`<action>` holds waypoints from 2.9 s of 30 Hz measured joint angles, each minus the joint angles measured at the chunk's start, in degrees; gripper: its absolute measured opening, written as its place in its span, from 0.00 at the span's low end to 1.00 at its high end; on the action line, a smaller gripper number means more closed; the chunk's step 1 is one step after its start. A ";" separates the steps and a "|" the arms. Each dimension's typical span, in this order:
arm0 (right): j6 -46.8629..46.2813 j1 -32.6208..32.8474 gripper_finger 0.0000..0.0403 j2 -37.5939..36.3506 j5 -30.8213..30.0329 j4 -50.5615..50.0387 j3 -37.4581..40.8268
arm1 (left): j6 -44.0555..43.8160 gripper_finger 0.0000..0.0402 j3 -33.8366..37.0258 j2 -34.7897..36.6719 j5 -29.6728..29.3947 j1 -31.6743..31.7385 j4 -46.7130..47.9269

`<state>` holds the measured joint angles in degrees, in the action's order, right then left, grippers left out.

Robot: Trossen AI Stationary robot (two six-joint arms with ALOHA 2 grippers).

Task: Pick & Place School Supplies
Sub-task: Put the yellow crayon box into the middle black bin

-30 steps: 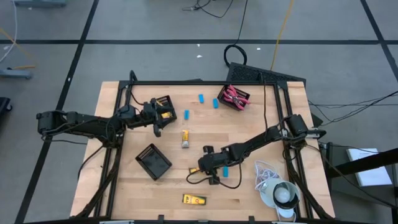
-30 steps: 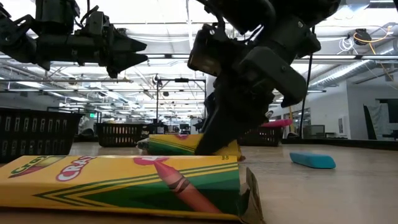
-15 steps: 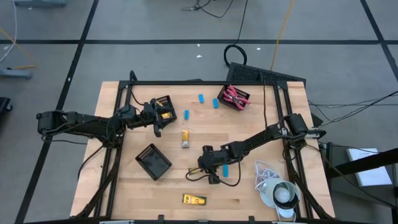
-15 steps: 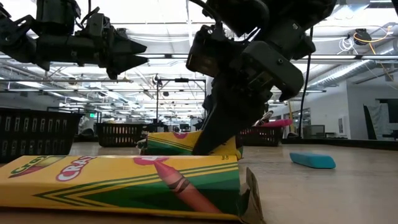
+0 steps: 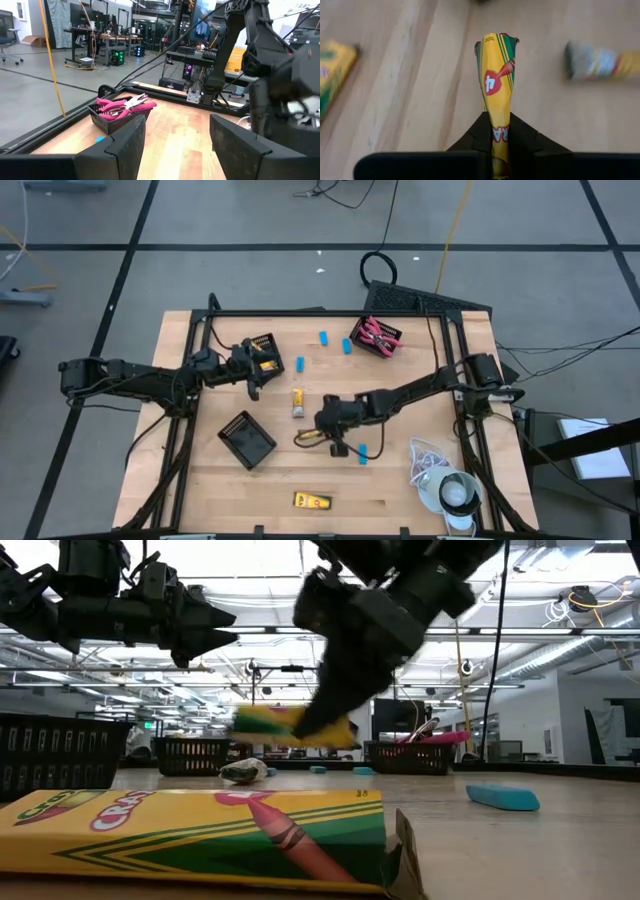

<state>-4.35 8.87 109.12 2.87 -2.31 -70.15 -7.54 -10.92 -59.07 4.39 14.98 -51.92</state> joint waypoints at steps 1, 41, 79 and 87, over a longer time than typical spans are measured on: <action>0.59 -0.63 0.06 0.00 0.09 0.02 -0.63 | 0.03 0.56 0.00 0.00 0.01 0.00 0.13; 8.45 -21.96 0.06 0.33 6.19 5.03 -11.08 | -6.66 0.56 0.07 7.56 -9.26 16.39 24.10; 11.55 -18.17 0.06 0.33 6.61 0.25 -11.08 | -18.75 0.00 -0.11 -1.82 -24.82 22.53 38.86; 11.97 -17.74 0.06 0.33 6.69 -0.31 -11.08 | -20.27 0.00 0.02 -9.89 -20.50 19.38 33.88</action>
<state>7.62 -8.86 109.45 9.56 -2.62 -81.23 -27.81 -10.90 -68.96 -16.11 34.36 -18.04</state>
